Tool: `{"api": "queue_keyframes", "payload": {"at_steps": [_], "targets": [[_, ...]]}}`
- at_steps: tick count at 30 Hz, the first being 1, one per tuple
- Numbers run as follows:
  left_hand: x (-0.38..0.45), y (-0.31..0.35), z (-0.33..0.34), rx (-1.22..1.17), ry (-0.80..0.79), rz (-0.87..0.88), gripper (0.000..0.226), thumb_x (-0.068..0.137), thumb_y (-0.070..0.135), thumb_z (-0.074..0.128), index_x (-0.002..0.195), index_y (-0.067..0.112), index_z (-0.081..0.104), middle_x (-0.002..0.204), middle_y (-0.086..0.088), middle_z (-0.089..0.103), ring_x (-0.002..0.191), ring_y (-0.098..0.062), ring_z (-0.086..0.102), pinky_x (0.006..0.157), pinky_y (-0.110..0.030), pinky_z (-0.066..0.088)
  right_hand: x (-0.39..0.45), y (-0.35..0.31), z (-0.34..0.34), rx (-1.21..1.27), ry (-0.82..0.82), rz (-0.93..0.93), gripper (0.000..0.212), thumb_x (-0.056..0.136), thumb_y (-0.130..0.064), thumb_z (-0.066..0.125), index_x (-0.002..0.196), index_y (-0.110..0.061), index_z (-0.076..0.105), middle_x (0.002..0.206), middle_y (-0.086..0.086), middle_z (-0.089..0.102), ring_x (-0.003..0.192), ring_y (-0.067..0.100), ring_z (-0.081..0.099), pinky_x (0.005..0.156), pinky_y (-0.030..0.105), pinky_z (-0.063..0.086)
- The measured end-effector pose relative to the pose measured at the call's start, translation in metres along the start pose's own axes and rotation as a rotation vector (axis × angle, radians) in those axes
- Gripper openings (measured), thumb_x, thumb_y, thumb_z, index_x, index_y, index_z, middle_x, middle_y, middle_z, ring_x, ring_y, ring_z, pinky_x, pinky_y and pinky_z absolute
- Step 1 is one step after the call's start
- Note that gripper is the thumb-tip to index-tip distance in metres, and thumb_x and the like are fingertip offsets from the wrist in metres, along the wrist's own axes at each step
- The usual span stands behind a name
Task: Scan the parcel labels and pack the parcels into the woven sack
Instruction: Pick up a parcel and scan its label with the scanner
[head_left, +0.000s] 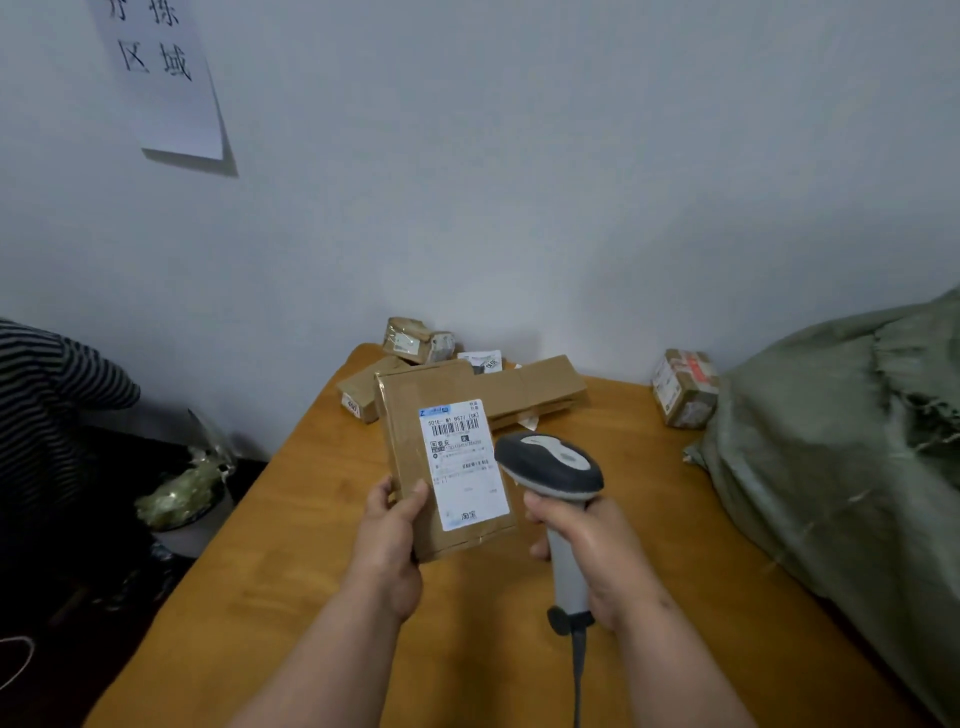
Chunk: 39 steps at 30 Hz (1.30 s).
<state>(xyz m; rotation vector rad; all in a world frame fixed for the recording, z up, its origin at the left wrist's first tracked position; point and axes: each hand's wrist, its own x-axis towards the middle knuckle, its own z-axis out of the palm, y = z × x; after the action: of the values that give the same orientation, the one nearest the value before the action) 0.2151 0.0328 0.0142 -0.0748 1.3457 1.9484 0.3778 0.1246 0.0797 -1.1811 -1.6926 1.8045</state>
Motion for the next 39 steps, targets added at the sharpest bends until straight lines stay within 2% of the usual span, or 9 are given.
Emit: {"api": "queue_keyframes", "payload": {"at_steps": [2,8,12,16,20,23,28,32,39], "targets": [[-0.004,-0.006,0.008,-0.014,0.007,0.0,0.049,0.095,0.015,0.063,0.14,0.025,0.045,0.116,-0.006,0.071,0.091,-0.024,0.069,0.065,-0.036,0.053,-0.007,-0.001,-0.01,0.005,-0.015,-0.008,0.051,0.059,-0.049,0.078,0.104,-0.027,0.07,0.079,-0.012,0.075,0.063,0.013,0.066,0.073,0.037,0.051],[-0.015,-0.022,0.022,-0.002,-0.01,0.012,0.05,0.094,0.014,0.063,0.14,0.025,0.046,0.121,-0.01,0.07,0.106,-0.033,0.066,0.075,-0.046,0.056,-0.017,-0.006,-0.031,0.019,-0.049,-0.049,0.037,0.063,-0.043,0.077,0.096,-0.028,0.071,0.076,-0.009,0.074,0.057,0.011,0.065,0.067,0.033,0.05],[-0.02,-0.026,0.029,0.001,-0.004,0.018,0.05,0.094,0.015,0.065,0.139,0.027,0.046,0.117,-0.008,0.071,0.106,-0.032,0.067,0.082,-0.051,0.056,-0.021,-0.009,-0.039,0.01,-0.059,-0.055,0.032,0.071,-0.038,0.081,0.099,-0.027,0.07,0.074,-0.008,0.074,0.06,0.013,0.065,0.075,0.039,0.051],[-0.024,-0.024,0.033,-0.022,0.001,0.032,0.044,0.094,0.014,0.065,0.133,0.028,0.049,0.109,-0.006,0.074,0.097,-0.028,0.069,0.069,-0.042,0.055,-0.025,-0.015,-0.043,0.014,-0.07,-0.073,0.039,0.064,-0.041,0.078,0.099,-0.026,0.07,0.072,-0.008,0.073,0.058,0.013,0.064,0.07,0.037,0.051],[-0.026,-0.022,0.035,-0.044,0.003,0.046,0.045,0.094,0.014,0.065,0.134,0.027,0.049,0.11,-0.005,0.074,0.096,-0.028,0.07,0.068,-0.04,0.055,-0.024,-0.014,-0.049,0.004,-0.073,-0.079,0.022,0.08,-0.028,0.081,0.099,-0.026,0.07,0.072,-0.007,0.072,0.058,0.014,0.064,0.069,0.037,0.051],[-0.027,-0.02,0.034,-0.073,0.012,0.046,0.049,0.093,0.014,0.066,0.138,0.027,0.047,0.113,-0.007,0.073,0.099,-0.03,0.069,0.07,-0.042,0.056,-0.024,-0.013,-0.055,0.005,-0.078,-0.07,0.018,0.08,-0.024,0.081,0.095,-0.024,0.071,0.073,-0.002,0.07,0.058,0.015,0.063,0.068,0.036,0.052],[-0.029,-0.018,0.034,-0.095,0.02,0.044,0.05,0.093,0.014,0.066,0.138,0.026,0.048,0.111,-0.008,0.074,0.1,-0.031,0.07,0.079,-0.048,0.058,-0.027,-0.011,-0.056,-0.018,-0.103,-0.04,0.044,0.061,-0.038,0.08,0.098,-0.019,0.07,0.072,-0.002,0.068,0.058,0.016,0.063,0.071,0.039,0.053],[-0.033,-0.015,0.033,-0.091,0.023,0.049,0.046,0.094,0.014,0.065,0.136,0.026,0.05,0.111,-0.008,0.074,0.102,-0.032,0.069,0.083,-0.049,0.056,-0.027,-0.009,-0.057,-0.024,-0.116,-0.031,0.049,0.06,-0.039,0.079,0.103,-0.018,0.07,0.078,0.002,0.068,0.058,0.016,0.063,0.07,0.037,0.052],[-0.039,-0.013,0.036,-0.097,0.03,0.05,0.036,0.095,0.013,0.064,0.124,0.031,0.053,0.111,-0.008,0.074,0.103,-0.031,0.069,0.077,-0.044,0.057,-0.028,-0.008,-0.06,-0.05,-0.124,-0.036,0.026,0.081,-0.025,0.08,0.103,-0.023,0.069,0.083,0.003,0.069,0.059,0.014,0.064,0.068,0.033,0.053]]}}
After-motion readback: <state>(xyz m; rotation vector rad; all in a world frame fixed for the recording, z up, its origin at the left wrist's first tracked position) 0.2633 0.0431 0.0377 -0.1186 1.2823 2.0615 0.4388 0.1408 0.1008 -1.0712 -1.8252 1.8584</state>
